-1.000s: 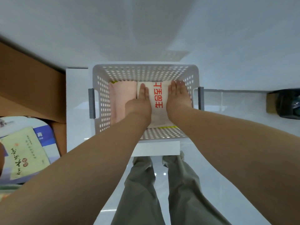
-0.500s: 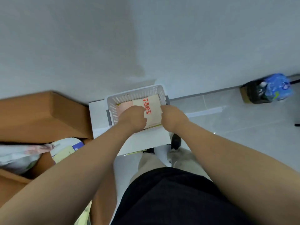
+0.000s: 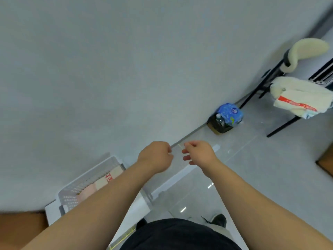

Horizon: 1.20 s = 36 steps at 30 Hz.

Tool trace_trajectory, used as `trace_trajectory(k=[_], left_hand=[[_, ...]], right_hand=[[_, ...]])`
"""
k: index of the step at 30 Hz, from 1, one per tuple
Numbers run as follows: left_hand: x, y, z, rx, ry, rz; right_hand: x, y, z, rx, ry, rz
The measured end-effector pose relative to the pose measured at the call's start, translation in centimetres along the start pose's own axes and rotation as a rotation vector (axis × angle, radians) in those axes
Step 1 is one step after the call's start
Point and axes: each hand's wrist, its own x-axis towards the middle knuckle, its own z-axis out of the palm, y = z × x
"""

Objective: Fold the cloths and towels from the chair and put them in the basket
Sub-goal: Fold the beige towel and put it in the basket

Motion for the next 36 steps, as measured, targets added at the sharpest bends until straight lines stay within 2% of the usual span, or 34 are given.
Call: trace_trajectory(k=[3,8,11,17,23,28,36], left_hand=[[2.3,8.4,1.2,-0.053,0.016,0.065],[5.5,22.6,4.3,-0.312,0.039,0.089],[7.3,31.0,5.9,-0.387,0.029,0.128],[13.0,45.5,8.6,-0.387,-0.003,0.221],[23.2,58.7,11.5,-0.419,0.019,0.300],[31.8,70.0,13.4,-0.467,-0.015,0.293],[42.3,85.8,16.3,-0.391,-0.044,0.312]], right_hand=[[0.8,1.7,-8.6,0.101,0.065,-0.001],[0.9,4.5,-24.3,0.096,0.141,-0.039],[1.0,5.5,-33.3,0.085,0.187,-0.055],[3.9,7.3,-47.6,0.138,0.274,-0.063],[11.0,8.5,-61.1,0.154,0.358,-0.064],[17.1,9.4,-72.7,0.128,0.396,0.007],[25.9,12.3,-89.0,0.181,0.410,0.050]])
